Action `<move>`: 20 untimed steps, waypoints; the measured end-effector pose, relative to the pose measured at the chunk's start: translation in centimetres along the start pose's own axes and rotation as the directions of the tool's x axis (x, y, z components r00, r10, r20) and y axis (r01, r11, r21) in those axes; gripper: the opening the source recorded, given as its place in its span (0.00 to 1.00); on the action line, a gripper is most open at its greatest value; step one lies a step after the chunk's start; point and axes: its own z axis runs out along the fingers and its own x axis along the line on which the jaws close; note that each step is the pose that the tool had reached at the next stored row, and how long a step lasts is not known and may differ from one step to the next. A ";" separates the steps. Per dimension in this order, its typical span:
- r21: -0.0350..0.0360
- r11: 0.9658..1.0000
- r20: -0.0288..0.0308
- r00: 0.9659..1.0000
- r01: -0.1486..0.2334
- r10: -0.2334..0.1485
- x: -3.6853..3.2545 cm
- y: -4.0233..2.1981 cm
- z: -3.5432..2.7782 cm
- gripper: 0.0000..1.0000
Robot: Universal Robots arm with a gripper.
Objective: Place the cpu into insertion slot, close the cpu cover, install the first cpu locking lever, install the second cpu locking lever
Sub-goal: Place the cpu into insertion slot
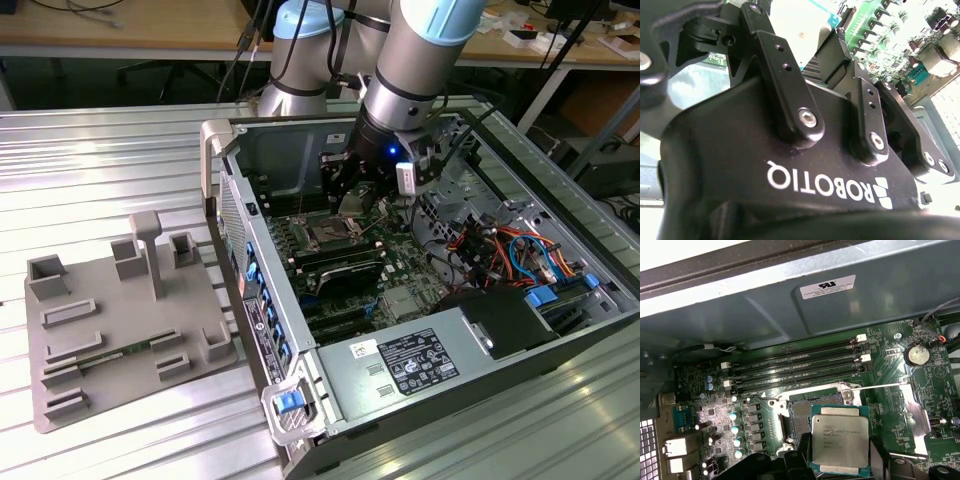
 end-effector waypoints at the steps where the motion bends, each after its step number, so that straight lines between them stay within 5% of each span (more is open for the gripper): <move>1: 0.000 1.000 0.000 1.000 -0.001 0.001 0.00 0.00 0.01 0.55; 20: 0.000 1.000 0.001 1.000 -0.020 0.020 -0.01 -0.01 0.21 0.55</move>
